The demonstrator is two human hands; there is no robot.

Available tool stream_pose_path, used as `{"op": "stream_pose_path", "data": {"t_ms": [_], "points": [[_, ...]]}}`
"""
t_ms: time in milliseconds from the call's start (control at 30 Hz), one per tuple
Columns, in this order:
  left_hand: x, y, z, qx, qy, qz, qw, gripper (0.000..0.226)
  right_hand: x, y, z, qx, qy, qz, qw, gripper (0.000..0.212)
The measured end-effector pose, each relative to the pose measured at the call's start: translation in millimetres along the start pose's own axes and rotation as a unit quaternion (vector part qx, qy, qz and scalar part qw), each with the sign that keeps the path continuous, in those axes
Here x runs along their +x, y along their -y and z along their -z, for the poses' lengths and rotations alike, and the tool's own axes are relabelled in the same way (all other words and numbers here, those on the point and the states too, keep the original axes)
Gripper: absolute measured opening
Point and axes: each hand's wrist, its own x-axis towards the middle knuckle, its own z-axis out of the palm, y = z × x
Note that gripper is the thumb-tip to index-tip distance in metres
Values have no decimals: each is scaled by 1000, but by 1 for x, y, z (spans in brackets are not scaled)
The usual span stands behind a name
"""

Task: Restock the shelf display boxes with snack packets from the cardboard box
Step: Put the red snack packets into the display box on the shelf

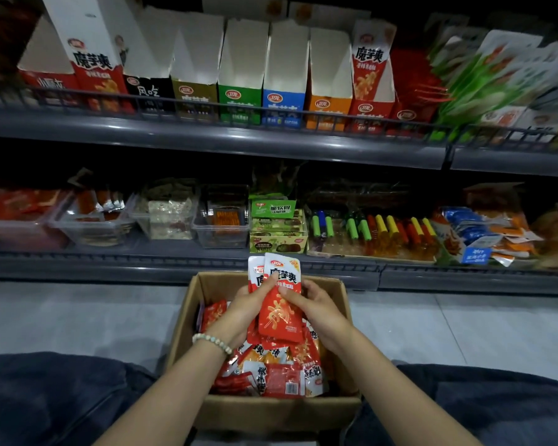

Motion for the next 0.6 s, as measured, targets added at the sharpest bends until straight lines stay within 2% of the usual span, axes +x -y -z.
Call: {"op": "stream_pose_path", "data": {"t_ms": [100, 200, 267, 333, 367, 467, 600], "points": [[-3, -2, -1, -14, 0, -1, 1000, 32, 2, -2, 4, 43, -34, -5, 998, 41], [-2, 0, 6, -2, -33, -10, 999, 32, 4, 0, 16, 103, -74, -4, 992, 29], [-4, 0, 10, -8, -51, -25, 998, 47, 4, 2, 22, 120, -63, -2, 991, 21], [-4, 0, 12, -8, -59, -32, 998, 77, 3, 2, 22, 114, -42, -4, 993, 17], [-3, 1, 12, -7, -53, -30, 998, 81, 2, 2, 19, 106, -30, 2, 994, 18], [-7, 0, 5, 5, -46, -37, 998, 46, 1, -3, 6, 64, -14, 29, 997, 30], [-8, -3, -3, 2, -58, -44, 997, 37, 0, -6, -3, 31, -4, 38, 999, 36]]}}
